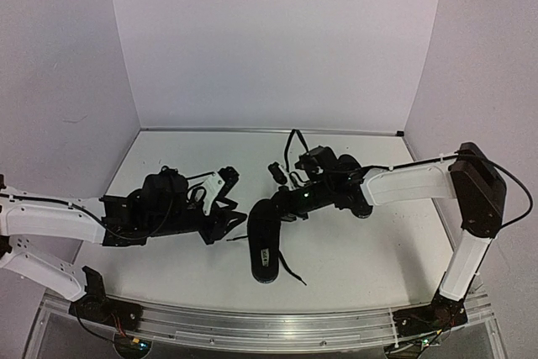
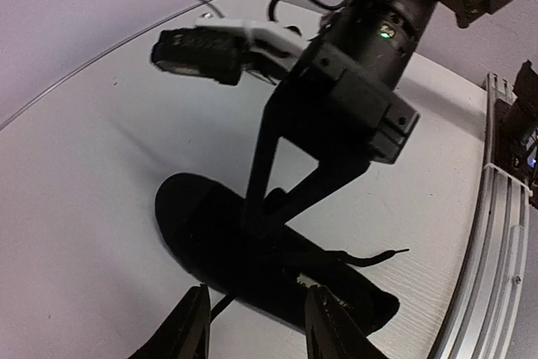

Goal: Tie the shoes

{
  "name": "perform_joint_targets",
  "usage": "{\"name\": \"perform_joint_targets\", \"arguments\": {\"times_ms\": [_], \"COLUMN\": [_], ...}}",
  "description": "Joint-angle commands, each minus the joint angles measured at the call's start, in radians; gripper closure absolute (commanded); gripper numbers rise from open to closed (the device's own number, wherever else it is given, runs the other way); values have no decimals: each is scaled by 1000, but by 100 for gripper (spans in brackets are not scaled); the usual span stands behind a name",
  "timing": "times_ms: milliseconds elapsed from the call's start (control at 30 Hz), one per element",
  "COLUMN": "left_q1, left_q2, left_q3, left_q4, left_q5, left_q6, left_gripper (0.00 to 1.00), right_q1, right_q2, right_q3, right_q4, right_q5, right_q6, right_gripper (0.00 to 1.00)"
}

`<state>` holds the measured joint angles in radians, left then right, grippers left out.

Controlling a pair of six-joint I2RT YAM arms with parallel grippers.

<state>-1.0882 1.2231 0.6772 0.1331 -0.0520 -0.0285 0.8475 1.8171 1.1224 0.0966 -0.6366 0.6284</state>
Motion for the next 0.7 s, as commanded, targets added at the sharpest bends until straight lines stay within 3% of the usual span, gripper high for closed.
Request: {"name": "perform_joint_targets", "arguments": {"times_ms": [0,333,667], "left_q1": [30,45,55], "left_q2": [-65,-27,-12], "left_q3": [-82,-145,-178], "left_q4": [99,150,204], "left_q5": [-111,-116,-117], "left_q6": [-127,-210,-222], "left_gripper": [60,64,63], "right_q1": [17,52,65], "right_q2": [44,114,171], "right_q3": [51,105,143], "right_q4": [9,8,2], "right_q5": [-19,-26,-41], "right_q6": [1,17,26], "right_gripper": [100,100,91]}}
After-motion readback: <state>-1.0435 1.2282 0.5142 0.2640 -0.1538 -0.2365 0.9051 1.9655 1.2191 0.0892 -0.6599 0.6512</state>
